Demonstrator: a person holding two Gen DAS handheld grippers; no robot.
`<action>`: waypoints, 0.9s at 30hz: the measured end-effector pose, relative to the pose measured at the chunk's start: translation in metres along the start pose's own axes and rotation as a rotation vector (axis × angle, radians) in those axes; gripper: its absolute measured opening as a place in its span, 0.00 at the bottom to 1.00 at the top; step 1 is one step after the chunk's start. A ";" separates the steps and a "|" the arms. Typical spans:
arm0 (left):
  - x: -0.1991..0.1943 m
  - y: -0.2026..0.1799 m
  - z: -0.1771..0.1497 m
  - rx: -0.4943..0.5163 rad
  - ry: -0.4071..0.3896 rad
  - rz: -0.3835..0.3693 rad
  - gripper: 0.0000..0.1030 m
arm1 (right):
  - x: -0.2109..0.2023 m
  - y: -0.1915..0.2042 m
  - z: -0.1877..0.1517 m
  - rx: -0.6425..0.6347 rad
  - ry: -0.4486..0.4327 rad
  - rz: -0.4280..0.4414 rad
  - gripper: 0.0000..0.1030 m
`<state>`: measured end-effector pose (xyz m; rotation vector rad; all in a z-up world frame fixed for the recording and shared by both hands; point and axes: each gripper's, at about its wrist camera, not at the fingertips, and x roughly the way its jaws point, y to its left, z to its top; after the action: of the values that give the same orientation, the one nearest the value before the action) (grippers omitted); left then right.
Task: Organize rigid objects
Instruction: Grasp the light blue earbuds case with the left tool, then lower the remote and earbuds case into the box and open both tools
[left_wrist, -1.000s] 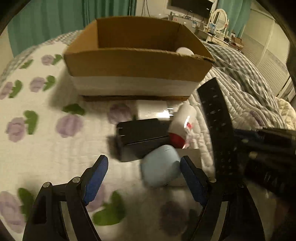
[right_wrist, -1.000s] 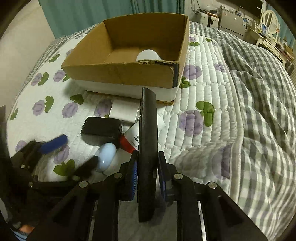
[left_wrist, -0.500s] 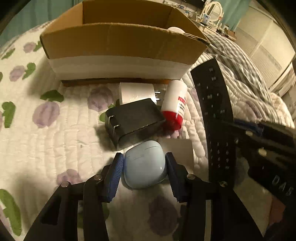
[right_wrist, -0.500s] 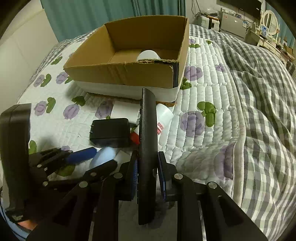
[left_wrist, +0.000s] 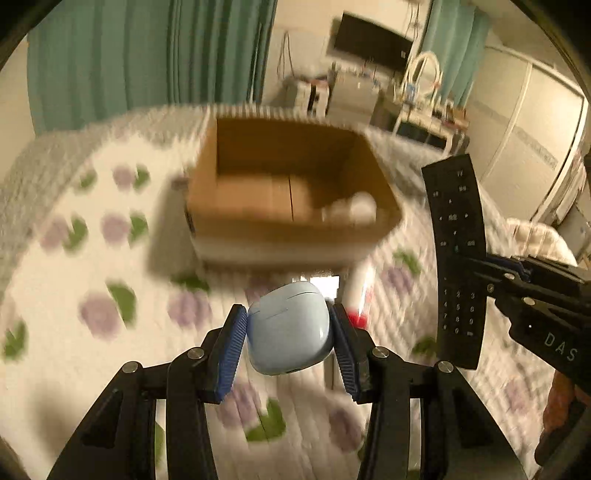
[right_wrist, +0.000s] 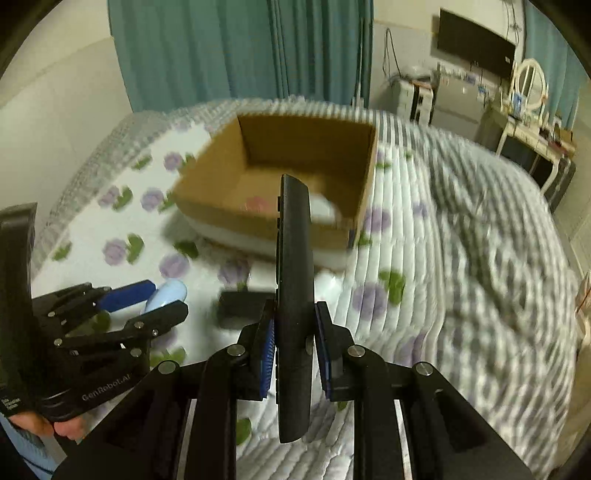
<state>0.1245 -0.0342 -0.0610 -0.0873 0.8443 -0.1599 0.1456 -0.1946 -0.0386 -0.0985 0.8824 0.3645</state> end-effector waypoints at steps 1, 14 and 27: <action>-0.004 0.001 0.010 0.008 -0.020 0.002 0.45 | -0.004 0.000 0.009 -0.002 -0.016 0.003 0.18; 0.060 0.018 0.129 0.077 -0.074 0.098 0.45 | 0.068 -0.008 0.126 -0.042 -0.008 0.016 0.18; 0.099 0.019 0.114 0.158 -0.060 0.095 0.39 | 0.124 -0.025 0.122 0.020 -0.006 0.009 0.47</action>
<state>0.2767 -0.0309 -0.0608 0.0957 0.7718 -0.1334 0.3160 -0.1559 -0.0584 -0.0751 0.8808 0.3637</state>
